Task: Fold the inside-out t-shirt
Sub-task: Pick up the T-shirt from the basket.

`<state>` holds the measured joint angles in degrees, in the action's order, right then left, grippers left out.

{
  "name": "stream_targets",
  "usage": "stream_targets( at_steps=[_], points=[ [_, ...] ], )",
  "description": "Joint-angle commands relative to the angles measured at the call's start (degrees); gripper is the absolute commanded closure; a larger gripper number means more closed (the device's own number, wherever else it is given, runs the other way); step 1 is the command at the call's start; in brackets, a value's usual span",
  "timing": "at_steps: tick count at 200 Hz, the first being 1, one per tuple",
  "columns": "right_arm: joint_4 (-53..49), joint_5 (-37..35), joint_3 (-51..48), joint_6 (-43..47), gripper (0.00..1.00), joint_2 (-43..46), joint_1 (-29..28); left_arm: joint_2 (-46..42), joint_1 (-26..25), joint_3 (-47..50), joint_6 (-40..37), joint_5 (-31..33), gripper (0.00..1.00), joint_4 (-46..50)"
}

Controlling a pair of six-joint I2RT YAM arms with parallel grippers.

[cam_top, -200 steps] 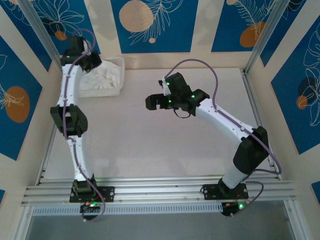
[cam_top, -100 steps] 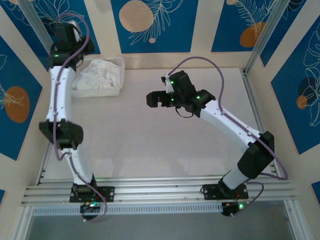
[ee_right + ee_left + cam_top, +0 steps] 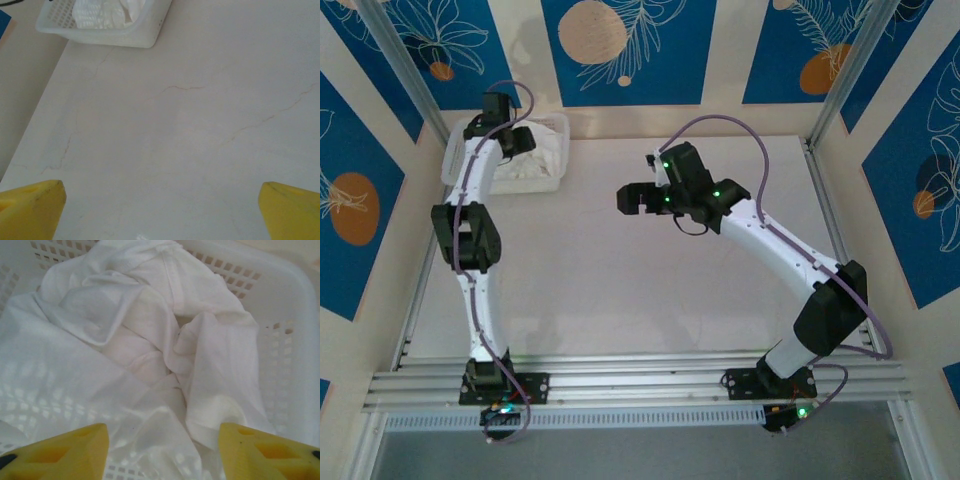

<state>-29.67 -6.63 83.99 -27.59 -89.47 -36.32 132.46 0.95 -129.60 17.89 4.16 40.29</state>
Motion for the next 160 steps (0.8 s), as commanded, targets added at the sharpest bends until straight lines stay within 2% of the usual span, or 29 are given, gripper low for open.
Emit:
stream_targets(
  at_steps=[1, 30, 47, 55, 64, 69, 70, 91, 135, 160],
  points=[
    [-1.2, 0.2, -0.6, 0.2, 0.01, -0.6, 0.8, 4.3, 0.3, -1.4, -1.9, 0.5, 0.32, -1.9],
    [-1.1, 0.5, -0.8, 0.1, 0.01, -0.5, 1.2, 7.4, 0.5, -3.3, -2.4, 1.2, 0.30, -1.8],
    [-1.2, 0.7, -0.6, 0.1, 0.01, -0.7, 1.2, 8.8, 0.6, -5.0, -2.4, -0.1, 0.42, -1.3],
    [-1.2, 0.9, -0.5, 0.0, 0.01, -0.8, 1.2, 9.2, 0.7, -6.0, -1.8, -1.3, 0.56, -0.5],
    [-1.2, 1.0, -0.2, -0.2, 0.01, -0.9, 1.2, 8.9, 0.8, -7.1, -1.6, -3.4, 0.85, 0.2],
    [-1.3, 1.1, 0.0, -0.2, 0.01, -0.9, 1.2, 8.3, 0.8, -7.4, -1.5, -4.1, 1.00, 0.3],
    [-1.3, 1.1, 0.0, -0.2, 0.01, -0.9, 1.2, 8.1, 0.8, -7.4, -1.5, -4.2, 1.00, 0.3],
    [-1.6, 1.1, 0.9, -0.3, 0.01, -0.6, 1.2, 2.0, 0.8, -7.4, -1.3, -6.4, 1.00, -0.4],
    [-0.2, 0.8, 0.7, -1.4, 0.01, 1.1, 0.6, -19.1, 0.6, -7.6, 2.5, -13.2, 1.00, -6.9],
    [1.5, 0.3, -0.5, -2.1, 0.01, 2.6, 0.2, -28.4, -1.8, -8.4, 2.6, -17.7, 1.00, -7.9]
  ],
)
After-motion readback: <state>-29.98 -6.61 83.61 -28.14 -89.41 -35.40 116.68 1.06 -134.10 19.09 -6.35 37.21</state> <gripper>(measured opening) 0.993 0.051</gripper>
